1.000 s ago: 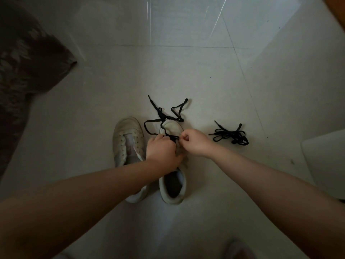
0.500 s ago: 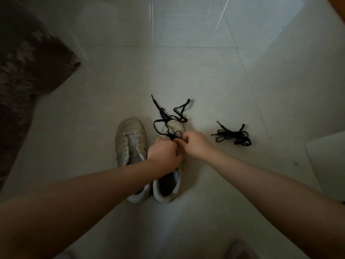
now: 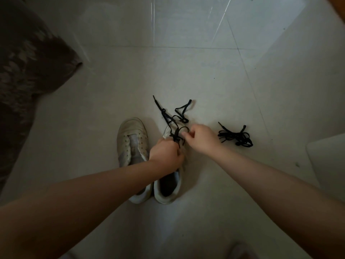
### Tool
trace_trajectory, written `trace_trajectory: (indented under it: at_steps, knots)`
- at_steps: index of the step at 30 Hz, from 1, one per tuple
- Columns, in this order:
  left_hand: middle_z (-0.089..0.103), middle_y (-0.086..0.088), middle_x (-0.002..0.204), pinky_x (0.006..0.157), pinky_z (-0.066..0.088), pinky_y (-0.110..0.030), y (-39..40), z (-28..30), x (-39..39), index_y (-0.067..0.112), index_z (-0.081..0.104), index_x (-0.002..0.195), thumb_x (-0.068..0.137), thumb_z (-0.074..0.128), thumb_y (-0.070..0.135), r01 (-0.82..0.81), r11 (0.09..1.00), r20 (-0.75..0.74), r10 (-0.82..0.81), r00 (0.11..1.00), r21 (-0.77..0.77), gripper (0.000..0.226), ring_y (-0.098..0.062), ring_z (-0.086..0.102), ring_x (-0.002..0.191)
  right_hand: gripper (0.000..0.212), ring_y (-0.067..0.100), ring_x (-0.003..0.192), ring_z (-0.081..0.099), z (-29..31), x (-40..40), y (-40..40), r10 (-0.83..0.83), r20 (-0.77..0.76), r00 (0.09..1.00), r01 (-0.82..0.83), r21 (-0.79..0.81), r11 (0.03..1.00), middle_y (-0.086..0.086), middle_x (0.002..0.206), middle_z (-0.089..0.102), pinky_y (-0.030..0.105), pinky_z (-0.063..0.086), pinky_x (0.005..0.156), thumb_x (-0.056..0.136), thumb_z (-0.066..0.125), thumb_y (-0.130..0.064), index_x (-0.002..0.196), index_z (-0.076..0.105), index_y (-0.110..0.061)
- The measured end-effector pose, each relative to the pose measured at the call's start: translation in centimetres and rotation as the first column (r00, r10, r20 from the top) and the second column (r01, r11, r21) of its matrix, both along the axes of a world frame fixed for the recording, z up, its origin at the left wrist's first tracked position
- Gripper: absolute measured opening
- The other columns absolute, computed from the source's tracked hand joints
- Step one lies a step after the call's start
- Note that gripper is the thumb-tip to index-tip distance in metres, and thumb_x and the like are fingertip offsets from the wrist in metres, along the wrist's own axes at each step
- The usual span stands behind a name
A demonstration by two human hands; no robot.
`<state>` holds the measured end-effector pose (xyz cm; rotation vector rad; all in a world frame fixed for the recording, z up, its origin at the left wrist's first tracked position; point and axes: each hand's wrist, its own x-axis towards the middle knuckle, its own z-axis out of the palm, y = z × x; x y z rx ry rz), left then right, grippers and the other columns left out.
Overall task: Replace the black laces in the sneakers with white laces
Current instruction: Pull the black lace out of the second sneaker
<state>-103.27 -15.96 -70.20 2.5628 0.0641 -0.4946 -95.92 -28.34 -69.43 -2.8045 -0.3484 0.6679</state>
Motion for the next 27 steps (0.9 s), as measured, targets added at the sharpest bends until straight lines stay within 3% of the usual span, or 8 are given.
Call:
trace_trajectory:
  at_steps: [2,5,8,12,15,18,23,27]
  knots:
    - [0.045,-0.003,0.089,0.066,0.040,-0.030,0.1,-0.1,0.1,0.016,0.050,0.065,0.088,0.051,0.030,-0.002,1.000,0.001,0.002,1.000,-0.021,0.027,-0.022,0.050,0.096,0.043,0.023,0.069,0.053,-0.6,-0.6,0.1,-0.077,-0.156,0.985,0.088,0.062,0.994,0.003,0.067,0.055,0.029,0.034,0.054,0.092,0.051,-0.048,0.063,0.047,-0.016]
    - [0.045,-0.003,0.087,0.064,0.037,-0.029,0.2,-0.1,0.0,0.016,0.049,0.064,0.090,0.050,0.030,0.003,0.999,0.021,-0.002,1.000,-0.035,0.030,-0.021,0.049,0.090,0.038,0.023,0.070,0.048,-1.0,-1.2,0.3,-0.054,-0.223,0.973,0.079,0.107,0.991,0.002,0.063,0.048,0.029,0.028,0.049,0.096,0.049,-0.033,0.063,0.039,-0.016]
    - [0.046,-0.003,0.084,0.063,0.038,-0.028,0.4,-0.2,-0.1,0.015,0.050,0.064,0.090,0.051,0.030,0.018,0.999,0.039,-0.017,0.999,-0.031,0.030,-0.017,0.047,0.082,0.026,0.022,0.076,0.047,-0.5,-0.1,-0.3,-0.022,-0.050,0.999,0.027,0.111,0.993,0.003,0.074,0.050,0.029,0.030,0.057,0.097,0.046,-0.024,0.075,0.046,-0.012]
    - [0.049,-0.002,0.060,0.054,0.044,-0.027,0.5,0.0,0.4,0.015,0.050,0.057,0.090,0.054,0.027,0.020,0.996,-0.013,-0.021,1.000,-0.088,0.035,-0.016,0.049,0.057,0.021,0.030,0.082,0.056,1.2,3.2,-2.1,-0.224,0.131,0.966,0.189,0.238,0.953,0.013,0.084,0.060,0.033,0.041,0.068,0.094,0.051,-0.022,0.086,0.059,-0.004]
    - [0.047,0.000,0.059,0.055,0.041,-0.026,0.5,0.0,0.5,0.016,0.047,0.057,0.089,0.055,0.028,0.037,0.997,-0.020,-0.038,0.999,-0.064,0.035,-0.016,0.048,0.058,0.042,0.028,0.070,0.054,0.4,1.1,-1.2,-0.148,-0.102,0.984,0.163,0.152,0.975,0.009,0.068,0.057,0.031,0.036,0.057,0.093,0.051,-0.044,0.069,0.054,-0.010]
    - [0.052,-0.004,0.067,0.057,0.044,-0.028,0.5,0.0,0.6,0.015,0.051,0.061,0.088,0.054,0.026,0.042,0.997,-0.007,-0.042,0.999,-0.068,0.029,-0.019,0.050,0.062,0.038,0.030,0.076,0.060,-1.2,-1.3,-0.5,-0.113,-0.237,0.965,0.143,0.112,0.983,0.016,0.078,0.065,0.034,0.044,0.065,0.091,0.054,-0.046,0.075,0.053,-0.011]
    - [0.055,-0.007,0.071,0.059,0.046,-0.029,0.4,-0.2,0.5,0.014,0.051,0.062,0.089,0.053,0.026,0.043,0.997,-0.008,-0.043,0.999,-0.069,0.029,-0.020,0.051,0.063,0.027,0.022,0.071,0.045,-1.5,-1.4,0.0,-0.027,-0.068,0.997,0.039,0.191,0.981,0.002,0.069,0.046,0.028,0.027,0.060,0.096,0.046,-0.022,0.072,0.040,-0.015]
    - [0.047,-0.002,0.062,0.057,0.043,-0.027,0.6,-0.3,0.5,0.017,0.043,0.055,0.088,0.055,0.029,0.007,0.998,-0.009,-0.008,1.000,-0.065,0.037,-0.019,0.049,0.062,0.022,0.024,0.076,0.049,0.2,2.2,-2.3,-0.368,0.110,0.923,0.330,0.267,0.906,0.010,0.081,0.053,0.030,0.027,0.061,0.097,0.045,-0.022,0.079,0.047,-0.008]
